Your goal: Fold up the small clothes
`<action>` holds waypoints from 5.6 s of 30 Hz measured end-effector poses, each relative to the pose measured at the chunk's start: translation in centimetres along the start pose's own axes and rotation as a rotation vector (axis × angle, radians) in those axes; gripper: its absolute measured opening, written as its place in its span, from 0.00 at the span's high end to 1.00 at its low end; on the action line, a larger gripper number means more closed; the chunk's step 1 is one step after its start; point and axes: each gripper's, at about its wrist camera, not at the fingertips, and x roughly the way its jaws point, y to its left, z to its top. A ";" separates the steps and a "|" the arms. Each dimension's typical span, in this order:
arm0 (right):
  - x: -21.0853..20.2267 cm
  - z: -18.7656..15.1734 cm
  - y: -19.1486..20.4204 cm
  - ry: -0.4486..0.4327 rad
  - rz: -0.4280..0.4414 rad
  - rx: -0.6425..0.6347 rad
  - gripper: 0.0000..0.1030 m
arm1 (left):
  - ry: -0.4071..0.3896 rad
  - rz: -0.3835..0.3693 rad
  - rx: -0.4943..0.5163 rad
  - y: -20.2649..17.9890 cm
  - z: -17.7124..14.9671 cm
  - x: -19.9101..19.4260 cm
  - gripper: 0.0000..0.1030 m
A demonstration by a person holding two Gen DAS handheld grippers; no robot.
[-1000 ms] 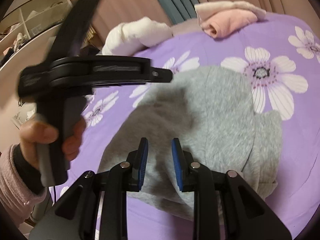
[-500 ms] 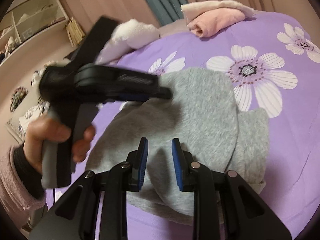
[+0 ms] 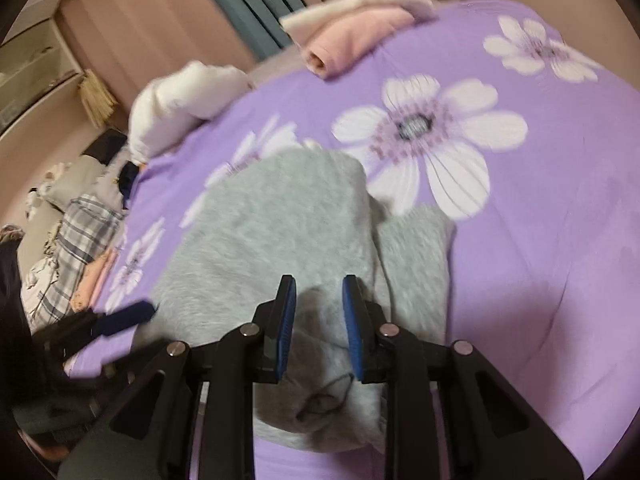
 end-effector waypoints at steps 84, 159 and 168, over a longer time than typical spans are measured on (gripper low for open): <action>-5.5 -0.5 2.4 0.043 0.019 -0.156 0.80 | 0.070 -0.248 -0.329 6.4 -0.1 1.1 0.27; -1.7 1.6 7.6 -0.037 -0.053 -0.263 0.77 | -0.051 -0.232 -0.367 7.7 2.7 0.8 0.44; 0.7 1.5 12.3 -0.039 0.006 -0.315 0.77 | -0.089 -0.172 -0.425 12.6 1.3 -1.1 0.44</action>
